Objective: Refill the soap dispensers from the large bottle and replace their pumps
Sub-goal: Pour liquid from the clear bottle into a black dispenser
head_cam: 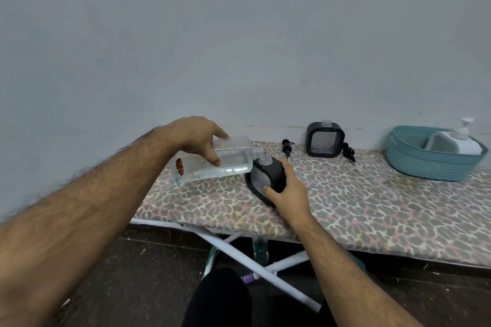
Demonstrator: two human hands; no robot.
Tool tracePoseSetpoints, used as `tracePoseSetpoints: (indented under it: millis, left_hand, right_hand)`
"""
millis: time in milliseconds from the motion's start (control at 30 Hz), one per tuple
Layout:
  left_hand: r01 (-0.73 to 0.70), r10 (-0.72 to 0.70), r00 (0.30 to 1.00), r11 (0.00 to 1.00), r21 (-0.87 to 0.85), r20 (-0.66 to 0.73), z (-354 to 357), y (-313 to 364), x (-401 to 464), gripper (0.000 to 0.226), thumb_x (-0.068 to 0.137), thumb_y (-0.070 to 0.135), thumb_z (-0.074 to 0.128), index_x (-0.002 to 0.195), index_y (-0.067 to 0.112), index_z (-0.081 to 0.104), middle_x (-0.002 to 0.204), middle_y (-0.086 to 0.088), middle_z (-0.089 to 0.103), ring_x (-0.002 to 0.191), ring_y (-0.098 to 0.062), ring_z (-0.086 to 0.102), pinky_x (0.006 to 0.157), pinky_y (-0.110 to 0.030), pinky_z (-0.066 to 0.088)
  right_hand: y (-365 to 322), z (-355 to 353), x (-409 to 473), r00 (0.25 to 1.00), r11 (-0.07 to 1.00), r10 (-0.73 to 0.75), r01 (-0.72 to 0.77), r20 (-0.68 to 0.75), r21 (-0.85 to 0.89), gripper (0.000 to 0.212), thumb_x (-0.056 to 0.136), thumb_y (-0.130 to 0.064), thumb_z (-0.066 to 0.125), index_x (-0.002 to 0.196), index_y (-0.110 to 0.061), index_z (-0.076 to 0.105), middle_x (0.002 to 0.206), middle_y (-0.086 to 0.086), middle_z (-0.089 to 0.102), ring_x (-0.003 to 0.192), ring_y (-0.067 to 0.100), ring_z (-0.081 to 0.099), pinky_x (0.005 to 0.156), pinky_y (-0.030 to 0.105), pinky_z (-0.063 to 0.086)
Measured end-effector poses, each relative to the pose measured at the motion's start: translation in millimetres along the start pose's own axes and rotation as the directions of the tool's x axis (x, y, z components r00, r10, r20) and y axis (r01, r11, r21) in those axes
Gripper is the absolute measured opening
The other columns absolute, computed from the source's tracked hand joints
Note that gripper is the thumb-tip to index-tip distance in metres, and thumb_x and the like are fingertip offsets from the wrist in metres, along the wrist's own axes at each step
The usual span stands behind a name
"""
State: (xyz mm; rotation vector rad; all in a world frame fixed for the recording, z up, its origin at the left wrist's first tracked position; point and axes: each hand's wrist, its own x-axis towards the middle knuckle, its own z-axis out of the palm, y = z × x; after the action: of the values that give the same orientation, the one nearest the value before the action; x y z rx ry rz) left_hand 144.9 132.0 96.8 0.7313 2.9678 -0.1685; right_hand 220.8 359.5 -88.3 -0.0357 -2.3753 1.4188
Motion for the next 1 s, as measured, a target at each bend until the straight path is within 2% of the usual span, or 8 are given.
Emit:
tracePoseSetpoints:
  millis: [400, 700, 1000]
  left_hand:
    - [-0.001, 0.001, 1.000, 1.000, 0.021, 0.008, -3.7, 2.1, -1.0, 0.086, 0.067, 0.060, 0.079, 0.143, 0.038, 0.045, 0.111, 0.013, 0.071, 0.091, -0.009, 0.051, 0.080, -0.034, 0.041]
    - [0.010, -0.011, 1.000, 1.000, 0.028, 0.019, -5.6, 3.7, -2.0, 0.086, 0.067, 0.059, 0.079, 0.143, 0.038, 0.044, 0.111, 0.013, 0.071, 0.093, -0.009, 0.051, 0.085, -0.035, 0.044]
    - [0.013, -0.014, 1.000, 0.999, 0.044, 0.022, -8.1, 5.9, -2.2, 0.086, 0.068, 0.059, 0.079, 0.144, 0.037, 0.044, 0.114, 0.012, 0.071, 0.093, -0.009, 0.050, 0.082, -0.034, 0.041]
  right_hand:
    - [-0.7, -0.2, 0.0, 1.000, 1.000, -0.009, 0.009, -0.003, -0.011, 0.076, 0.080, -0.024, 0.075, 0.144, -0.035, 0.036, 0.113, -0.014, 0.062, 0.094, 0.004, 0.061, 0.065, -0.002, 0.040]
    - [-1.3, -0.3, -0.7, 1.000, 1.000, 0.002, -0.002, -0.004, -0.008, 0.080, 0.080, -0.023, 0.075, 0.147, -0.038, 0.033, 0.109, -0.018, 0.059, 0.084, -0.010, 0.054, 0.062, -0.003, 0.040]
    - [-1.1, -0.7, -0.6, 1.000, 1.000, 0.003, -0.003, 0.006, -0.007, 0.081, 0.081, -0.023, 0.074, 0.147, -0.038, 0.031, 0.109, -0.018, 0.059, 0.085, -0.007, 0.056, 0.063, -0.001, 0.041]
